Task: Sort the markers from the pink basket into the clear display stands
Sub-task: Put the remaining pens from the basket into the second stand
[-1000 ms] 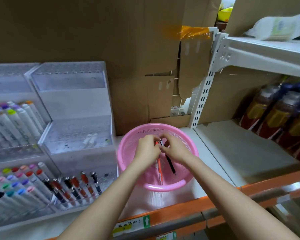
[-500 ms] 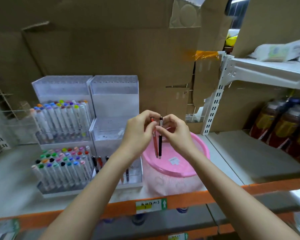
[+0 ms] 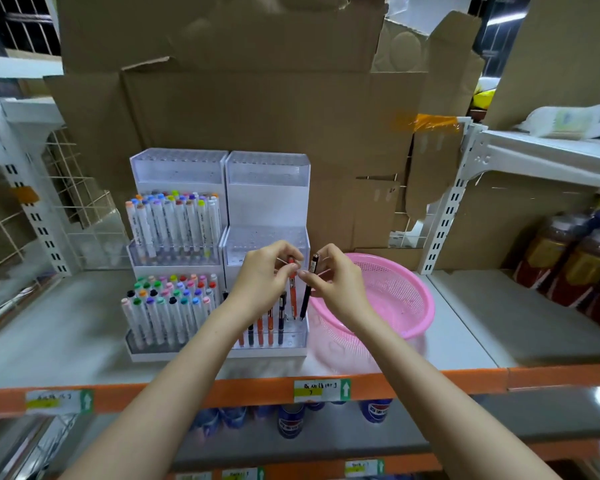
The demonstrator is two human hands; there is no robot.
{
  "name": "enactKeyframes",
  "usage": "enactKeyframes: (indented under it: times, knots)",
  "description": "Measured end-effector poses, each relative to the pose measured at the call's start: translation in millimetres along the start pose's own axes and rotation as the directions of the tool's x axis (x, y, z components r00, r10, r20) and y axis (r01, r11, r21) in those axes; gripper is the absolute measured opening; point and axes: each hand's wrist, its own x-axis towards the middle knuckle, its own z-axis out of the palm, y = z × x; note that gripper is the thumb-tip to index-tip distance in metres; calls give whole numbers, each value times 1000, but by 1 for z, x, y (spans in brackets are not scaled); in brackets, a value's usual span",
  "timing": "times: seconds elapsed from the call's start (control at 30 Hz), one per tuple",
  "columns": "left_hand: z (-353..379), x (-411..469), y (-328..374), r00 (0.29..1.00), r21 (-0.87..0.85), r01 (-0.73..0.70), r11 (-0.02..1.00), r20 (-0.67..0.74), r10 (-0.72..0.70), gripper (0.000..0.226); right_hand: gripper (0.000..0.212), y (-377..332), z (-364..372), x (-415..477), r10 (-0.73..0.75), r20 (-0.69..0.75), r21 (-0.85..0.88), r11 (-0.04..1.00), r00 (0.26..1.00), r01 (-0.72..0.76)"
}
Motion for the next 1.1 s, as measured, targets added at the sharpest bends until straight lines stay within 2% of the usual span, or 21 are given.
enactKeyframes:
  times: [0.3, 0.77, 1.1]
  knots:
    - [3, -4, -15, 999, 34, 3, 999, 49, -5, 14, 30, 5, 5, -6, -46, 23, -92, 995, 999, 48]
    - [8, -5, -23, 993, 54, -21, 998, 121, 14, 15, 30, 14, 9, -4, -61, 55, -132, 989, 997, 68]
    - [14, -4, -30, 986, 174, -16, 985, 169, -14, 10, 16, 22, 6, 0, -78, 69, -129, 988, 995, 86]
